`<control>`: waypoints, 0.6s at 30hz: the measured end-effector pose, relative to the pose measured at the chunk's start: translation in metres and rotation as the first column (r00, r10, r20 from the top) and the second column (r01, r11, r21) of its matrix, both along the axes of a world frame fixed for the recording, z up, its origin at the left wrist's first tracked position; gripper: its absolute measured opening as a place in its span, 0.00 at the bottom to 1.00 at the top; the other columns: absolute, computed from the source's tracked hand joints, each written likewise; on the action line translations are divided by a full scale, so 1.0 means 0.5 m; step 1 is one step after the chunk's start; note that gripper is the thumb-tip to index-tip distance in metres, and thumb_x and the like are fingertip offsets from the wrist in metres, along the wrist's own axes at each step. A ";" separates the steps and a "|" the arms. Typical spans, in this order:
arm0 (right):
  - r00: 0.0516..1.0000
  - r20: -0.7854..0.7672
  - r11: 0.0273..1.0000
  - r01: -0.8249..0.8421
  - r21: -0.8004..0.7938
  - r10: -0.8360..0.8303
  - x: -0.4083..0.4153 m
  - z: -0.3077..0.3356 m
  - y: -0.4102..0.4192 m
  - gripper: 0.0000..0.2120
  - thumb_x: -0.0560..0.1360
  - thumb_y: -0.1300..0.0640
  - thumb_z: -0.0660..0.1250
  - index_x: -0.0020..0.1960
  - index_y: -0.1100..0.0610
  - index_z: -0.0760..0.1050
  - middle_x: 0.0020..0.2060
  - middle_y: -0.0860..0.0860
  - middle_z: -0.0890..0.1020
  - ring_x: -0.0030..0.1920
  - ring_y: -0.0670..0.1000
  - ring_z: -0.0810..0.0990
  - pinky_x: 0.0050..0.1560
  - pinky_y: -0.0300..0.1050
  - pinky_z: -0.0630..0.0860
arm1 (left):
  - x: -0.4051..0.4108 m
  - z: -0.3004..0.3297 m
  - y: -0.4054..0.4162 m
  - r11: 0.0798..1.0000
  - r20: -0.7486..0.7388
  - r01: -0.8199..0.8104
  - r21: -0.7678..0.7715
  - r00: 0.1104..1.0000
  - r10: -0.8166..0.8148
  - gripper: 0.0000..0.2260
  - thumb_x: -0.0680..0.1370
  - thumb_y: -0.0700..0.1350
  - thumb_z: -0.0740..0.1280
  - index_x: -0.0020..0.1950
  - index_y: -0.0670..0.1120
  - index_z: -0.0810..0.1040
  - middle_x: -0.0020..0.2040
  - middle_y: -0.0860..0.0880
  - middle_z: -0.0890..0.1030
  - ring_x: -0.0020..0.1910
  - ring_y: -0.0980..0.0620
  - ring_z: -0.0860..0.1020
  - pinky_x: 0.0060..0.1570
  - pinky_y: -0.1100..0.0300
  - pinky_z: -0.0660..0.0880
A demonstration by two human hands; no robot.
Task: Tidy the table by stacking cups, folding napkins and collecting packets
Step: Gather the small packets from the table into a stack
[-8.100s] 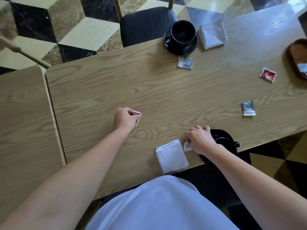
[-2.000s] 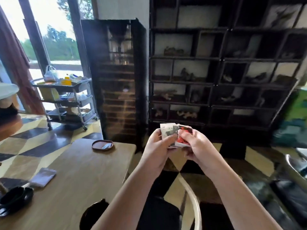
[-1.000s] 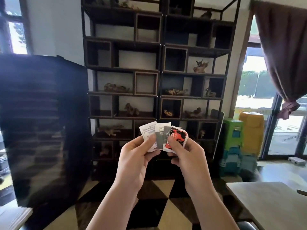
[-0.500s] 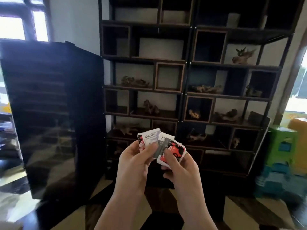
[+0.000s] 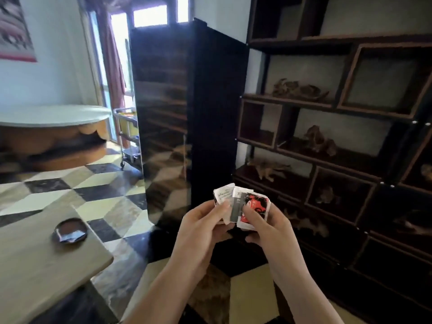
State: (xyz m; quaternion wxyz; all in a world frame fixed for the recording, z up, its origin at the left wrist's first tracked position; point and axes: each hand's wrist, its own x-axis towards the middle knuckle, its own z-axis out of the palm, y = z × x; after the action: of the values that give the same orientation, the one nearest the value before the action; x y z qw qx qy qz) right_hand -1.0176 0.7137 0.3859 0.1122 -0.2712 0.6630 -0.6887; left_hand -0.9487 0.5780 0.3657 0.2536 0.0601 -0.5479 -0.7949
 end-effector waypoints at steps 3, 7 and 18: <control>0.982 0.051 0.983 -0.182 0.013 0.181 -0.066 -0.009 -0.087 0.07 0.80 0.51 0.67 0.55 0.45 0.83 0.50 0.50 0.87 0.50 0.52 0.86 0.49 0.53 0.84 | -0.026 -0.009 -0.056 0.981 0.010 -0.182 0.064 0.983 0.182 0.10 0.77 0.46 0.72 0.55 0.44 0.86 0.53 0.40 0.86 0.52 0.45 0.86 0.45 0.62 0.81; 0.932 0.090 0.934 -0.355 0.044 0.351 -0.104 -0.053 -0.224 0.08 0.80 0.49 0.68 0.57 0.43 0.82 0.49 0.47 0.87 0.48 0.49 0.86 0.43 0.43 0.83 | -0.020 -0.043 -0.147 0.872 0.129 -0.460 0.166 0.887 0.443 0.11 0.69 0.43 0.77 0.50 0.42 0.86 0.50 0.38 0.86 0.48 0.41 0.86 0.43 0.55 0.82; 0.703 0.226 0.686 -0.710 0.163 0.674 -0.064 -0.194 -0.716 0.06 0.77 0.53 0.71 0.54 0.48 0.82 0.43 0.48 0.88 0.41 0.46 0.87 0.36 0.34 0.78 | 0.092 -0.192 -0.517 0.600 0.272 -0.766 0.232 0.643 0.716 0.14 0.71 0.42 0.76 0.55 0.40 0.82 0.48 0.41 0.87 0.41 0.49 0.85 0.36 0.61 0.80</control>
State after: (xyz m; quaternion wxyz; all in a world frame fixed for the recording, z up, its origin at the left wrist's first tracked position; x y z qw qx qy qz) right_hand -1.0495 0.3555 0.2889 0.4446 -0.4343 0.5782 -0.5286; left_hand -0.9026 0.3194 0.2696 0.5052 0.3834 -0.3509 -0.6889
